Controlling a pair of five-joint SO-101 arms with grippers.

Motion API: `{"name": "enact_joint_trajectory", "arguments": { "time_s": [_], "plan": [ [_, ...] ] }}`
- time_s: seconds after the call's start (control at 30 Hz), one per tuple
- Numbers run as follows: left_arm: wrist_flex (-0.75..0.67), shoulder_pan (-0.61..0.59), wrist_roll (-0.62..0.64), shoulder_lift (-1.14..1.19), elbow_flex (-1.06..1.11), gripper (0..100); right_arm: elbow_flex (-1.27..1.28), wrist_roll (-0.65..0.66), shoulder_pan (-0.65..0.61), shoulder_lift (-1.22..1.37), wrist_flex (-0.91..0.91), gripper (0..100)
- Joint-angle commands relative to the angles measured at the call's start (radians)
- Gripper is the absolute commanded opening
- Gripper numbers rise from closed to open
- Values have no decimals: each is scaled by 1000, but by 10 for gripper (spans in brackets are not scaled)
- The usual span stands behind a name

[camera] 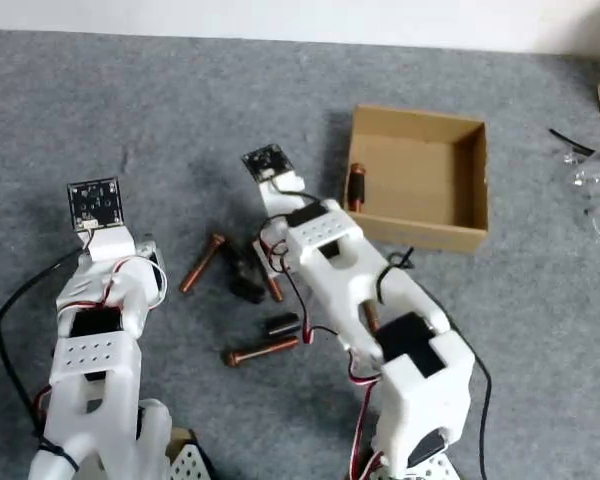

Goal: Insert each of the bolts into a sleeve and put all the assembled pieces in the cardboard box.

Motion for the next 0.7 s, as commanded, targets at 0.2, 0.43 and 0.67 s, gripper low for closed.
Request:
{"name": "enact_joint_trajectory", "arguments": {
  "time_s": [0.2,0.43,0.67],
  "plan": [
    [-18,13,5,-16,-38,126,-5,-2,24,-7,7,5],
    [-18,13,5,-16,-38,126,223,0,107,-387,-25,5],
    [-18,16,5,-16,-36,124,639,75,216,-834,-134,4]
  ]
}}
